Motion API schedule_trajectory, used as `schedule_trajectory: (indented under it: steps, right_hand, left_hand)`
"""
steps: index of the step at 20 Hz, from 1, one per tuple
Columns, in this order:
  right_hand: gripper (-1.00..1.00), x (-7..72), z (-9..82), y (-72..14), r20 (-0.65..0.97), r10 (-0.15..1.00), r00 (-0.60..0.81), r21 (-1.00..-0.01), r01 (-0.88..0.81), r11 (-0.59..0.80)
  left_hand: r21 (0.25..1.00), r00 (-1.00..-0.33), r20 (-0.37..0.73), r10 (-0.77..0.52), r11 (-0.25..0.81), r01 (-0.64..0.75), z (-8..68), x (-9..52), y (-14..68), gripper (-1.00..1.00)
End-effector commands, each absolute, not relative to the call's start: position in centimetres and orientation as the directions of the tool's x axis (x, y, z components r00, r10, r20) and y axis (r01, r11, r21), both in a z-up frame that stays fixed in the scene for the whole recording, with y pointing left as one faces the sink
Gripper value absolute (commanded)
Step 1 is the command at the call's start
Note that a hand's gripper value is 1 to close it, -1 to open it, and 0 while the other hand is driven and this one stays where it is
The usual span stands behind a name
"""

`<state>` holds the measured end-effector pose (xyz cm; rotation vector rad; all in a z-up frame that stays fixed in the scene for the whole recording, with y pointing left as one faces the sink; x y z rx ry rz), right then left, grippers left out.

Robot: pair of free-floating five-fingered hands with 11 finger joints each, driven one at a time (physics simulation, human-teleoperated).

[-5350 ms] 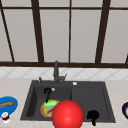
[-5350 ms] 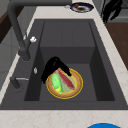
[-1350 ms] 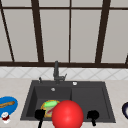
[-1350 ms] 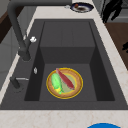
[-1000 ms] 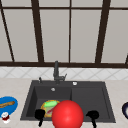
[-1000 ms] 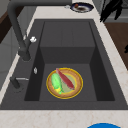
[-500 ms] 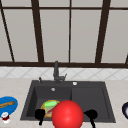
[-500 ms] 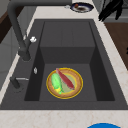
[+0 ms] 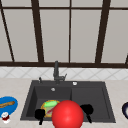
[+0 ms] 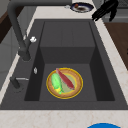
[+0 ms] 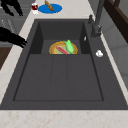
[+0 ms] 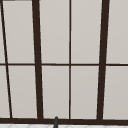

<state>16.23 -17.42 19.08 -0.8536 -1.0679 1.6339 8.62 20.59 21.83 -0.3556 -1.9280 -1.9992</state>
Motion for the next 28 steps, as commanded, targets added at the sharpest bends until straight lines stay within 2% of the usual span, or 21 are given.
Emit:
schedule_trajectory:
  steps: [1, 20, 26, 28]
  right_hand:
    - [-1.00, 18.7, 19.4, -15.9, -0.064, 0.958, -0.280, -0.957, -0.254, -0.138]
    - [-1.00, 30.1, 22.2, -10.1, -0.146, 0.946, -0.289, -0.985, 0.127, -0.114]
    - [-1.00, 34.5, 23.6, -8.6, -0.151, 0.944, -0.292, -0.980, 0.173, -0.104]
    - [-1.00, 36.1, 24.2, -8.3, -0.151, 0.942, -0.300, -0.984, 0.135, -0.115]
  left_hand:
    - [0.912, -0.911, 0.407, -0.069, -0.021, 0.409, 21.8, 8.6, 20.6, 0.00]
    - [0.913, -0.912, 0.405, -0.071, -0.020, 0.407, 21.8, 8.6, 20.6, 0.00]
    - [0.913, -0.912, 0.405, -0.071, -0.020, 0.407, 21.8, 8.6, 20.6, 0.00]
    - [0.913, -0.912, 0.405, -0.071, -0.020, 0.407, 21.8, 8.6, 20.6, 0.00]
